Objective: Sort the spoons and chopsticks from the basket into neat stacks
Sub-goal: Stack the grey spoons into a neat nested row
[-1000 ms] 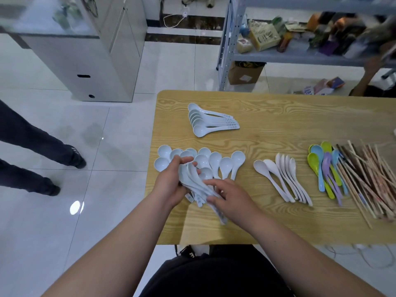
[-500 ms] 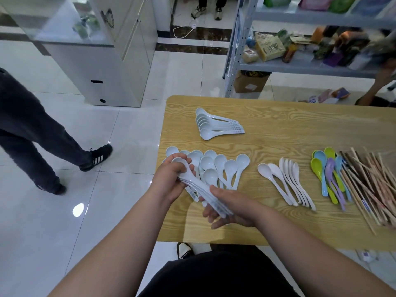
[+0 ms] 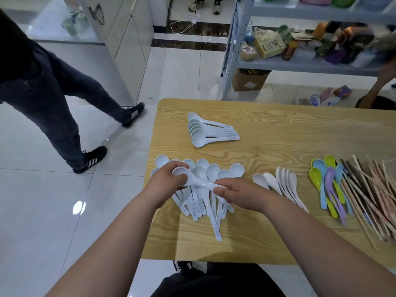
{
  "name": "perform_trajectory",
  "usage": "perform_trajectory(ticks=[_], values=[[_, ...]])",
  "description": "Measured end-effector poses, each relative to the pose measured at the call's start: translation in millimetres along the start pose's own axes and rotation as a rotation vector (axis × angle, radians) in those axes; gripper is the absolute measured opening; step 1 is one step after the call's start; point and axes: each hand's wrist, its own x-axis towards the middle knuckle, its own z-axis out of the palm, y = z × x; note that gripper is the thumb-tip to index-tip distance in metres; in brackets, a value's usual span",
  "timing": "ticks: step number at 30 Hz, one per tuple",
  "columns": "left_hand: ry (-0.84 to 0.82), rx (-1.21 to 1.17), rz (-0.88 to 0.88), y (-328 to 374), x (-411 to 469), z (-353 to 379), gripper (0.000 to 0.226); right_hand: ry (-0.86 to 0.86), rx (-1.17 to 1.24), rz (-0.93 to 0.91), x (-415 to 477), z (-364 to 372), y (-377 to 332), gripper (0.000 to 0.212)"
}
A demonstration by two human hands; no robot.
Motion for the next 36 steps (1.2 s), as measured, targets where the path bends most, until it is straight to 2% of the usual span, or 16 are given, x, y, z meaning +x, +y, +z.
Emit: perform_trajectory(ticks=[5,8,11,18,22,25,28,30,33,36], values=[[0.080,0.274,0.122,19,42,16,0.024,0.166,-0.460,-0.151,35,-49,20,0.034],[0.124,0.336,0.193,25,73,27,0.019,0.227,-0.552,-0.241,66,-73,38,0.032],[0.152,0.435,0.265,26,107,38,0.019,0.277,-0.647,-0.270,100,-89,59,0.041],[0.210,0.717,0.351,6,165,51,0.030,0.452,-0.770,-0.407,163,-99,107,0.049],[0.257,0.801,0.424,-4,178,53,0.028,0.608,-0.771,-0.496,177,-88,122,0.040],[0.291,0.848,0.527,-9,184,55,0.024,0.701,-0.664,-0.567,185,-82,128,0.029],[0.313,0.874,0.606,-11,191,54,0.023,0.665,-0.584,-0.586,195,-85,127,0.029],[0.333,0.900,0.655,-9,196,51,0.021,0.581,-0.580,-0.580,203,-93,125,0.038],[0.349,0.946,0.703,-5,204,48,0.019,0.437,-0.585,-0.473,212,-106,114,0.070],[0.341,0.943,0.718,-1,212,46,0.019,0.300,-0.629,-0.289,222,-113,108,0.100]])
